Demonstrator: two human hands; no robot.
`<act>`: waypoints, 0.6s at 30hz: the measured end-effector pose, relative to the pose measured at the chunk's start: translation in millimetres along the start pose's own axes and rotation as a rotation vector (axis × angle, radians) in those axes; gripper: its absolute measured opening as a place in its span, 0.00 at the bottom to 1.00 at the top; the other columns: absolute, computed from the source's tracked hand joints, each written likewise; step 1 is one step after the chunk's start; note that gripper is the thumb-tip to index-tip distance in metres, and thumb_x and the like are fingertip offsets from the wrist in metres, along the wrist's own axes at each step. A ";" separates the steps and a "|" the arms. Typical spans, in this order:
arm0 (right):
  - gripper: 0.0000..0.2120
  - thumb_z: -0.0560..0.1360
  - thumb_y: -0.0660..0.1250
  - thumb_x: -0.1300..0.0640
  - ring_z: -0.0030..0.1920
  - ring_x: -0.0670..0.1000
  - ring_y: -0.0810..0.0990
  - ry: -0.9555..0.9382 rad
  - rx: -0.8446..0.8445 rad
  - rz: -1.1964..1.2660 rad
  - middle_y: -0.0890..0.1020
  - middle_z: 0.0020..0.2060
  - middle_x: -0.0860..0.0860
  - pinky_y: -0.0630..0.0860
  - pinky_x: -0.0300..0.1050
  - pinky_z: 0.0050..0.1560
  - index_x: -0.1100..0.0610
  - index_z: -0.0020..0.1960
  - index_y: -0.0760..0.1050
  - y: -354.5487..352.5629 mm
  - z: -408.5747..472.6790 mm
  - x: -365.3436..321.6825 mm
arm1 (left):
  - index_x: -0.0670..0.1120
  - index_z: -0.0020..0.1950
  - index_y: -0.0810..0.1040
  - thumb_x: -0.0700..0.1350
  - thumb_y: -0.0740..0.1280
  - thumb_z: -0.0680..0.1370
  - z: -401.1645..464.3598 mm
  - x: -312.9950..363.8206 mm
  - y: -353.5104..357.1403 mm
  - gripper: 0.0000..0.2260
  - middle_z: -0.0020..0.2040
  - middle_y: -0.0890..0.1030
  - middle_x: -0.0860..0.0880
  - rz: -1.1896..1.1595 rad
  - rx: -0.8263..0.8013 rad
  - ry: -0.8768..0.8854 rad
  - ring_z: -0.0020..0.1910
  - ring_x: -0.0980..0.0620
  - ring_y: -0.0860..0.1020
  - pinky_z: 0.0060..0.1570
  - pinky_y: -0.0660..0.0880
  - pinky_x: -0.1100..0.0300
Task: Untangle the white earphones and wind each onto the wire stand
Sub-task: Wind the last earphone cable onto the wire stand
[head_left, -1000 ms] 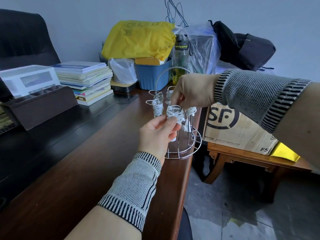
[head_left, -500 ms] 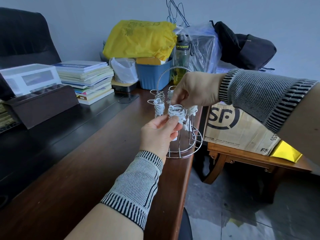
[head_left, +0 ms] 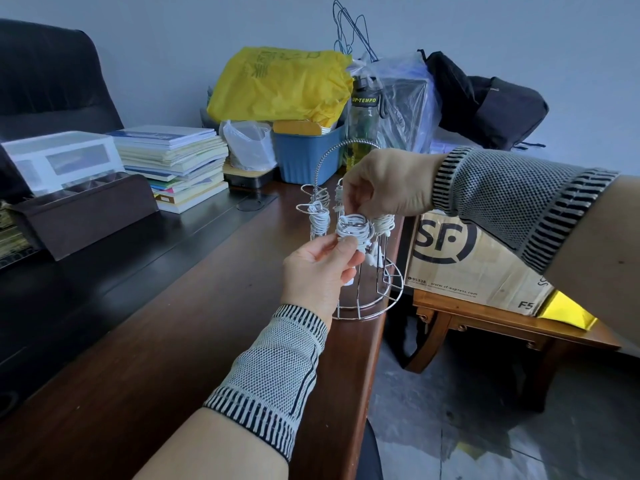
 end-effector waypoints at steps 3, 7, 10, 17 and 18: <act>0.09 0.71 0.69 0.66 0.37 0.45 0.77 0.035 -0.013 0.048 0.82 0.38 0.48 0.79 0.43 0.46 0.53 0.44 0.78 4.6 0.0 1.4 | 0.46 0.45 0.81 0.39 0.72 0.75 -0.7 0.3 0.2 0.02 0.32 0.83 0.53 0.000 -0.001 0.001 0.36 0.58 0.82 0.46 0.79 0.60; 0.08 0.72 0.68 0.65 0.42 0.51 0.80 0.049 -0.043 0.002 0.82 0.41 0.49 0.79 0.44 0.48 0.52 0.44 0.78 1.6 -2.8 -0.8 | 0.47 0.43 0.80 0.38 0.72 0.75 -1.1 1.2 1.7 0.04 0.31 0.83 0.53 -0.006 -0.007 0.004 0.34 0.59 0.82 0.45 0.78 0.60; 0.08 0.74 0.66 0.63 0.49 0.58 0.82 0.074 -0.107 -0.031 0.83 0.44 0.52 0.80 0.55 0.54 0.50 0.44 0.76 3.0 -3.6 -3.8 | 0.47 0.44 0.80 0.38 0.72 0.75 1.1 0.3 0.6 0.05 0.32 0.83 0.53 -0.020 0.004 0.006 0.34 0.59 0.82 0.42 0.78 0.62; 0.05 0.76 0.66 0.52 0.46 0.48 0.77 0.128 -0.144 0.003 0.80 0.43 0.48 0.71 0.41 0.45 0.53 0.47 0.75 3.6 -8.2 -11.0 | 0.47 0.47 0.80 0.40 0.73 0.75 2.9 -1.9 -0.7 0.04 0.33 0.84 0.53 -0.011 0.010 0.012 0.34 0.59 0.82 0.39 0.79 0.65; 0.07 0.75 0.67 0.50 0.45 0.47 0.77 0.136 -0.140 -0.002 0.81 0.43 0.48 0.71 0.43 0.47 0.53 0.47 0.76 2.9 -9.2 -10.4 | 0.47 0.47 0.80 0.40 0.73 0.75 3.1 -2.0 -0.9 0.04 0.33 0.84 0.54 -0.010 0.012 0.014 0.34 0.59 0.82 0.39 0.79 0.65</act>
Point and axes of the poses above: each hand's wrist, its own z-axis towards the middle knuckle, its own y-axis out of the palm, x = y × z, the point moved 8 cm from there along z, towards the middle knuckle
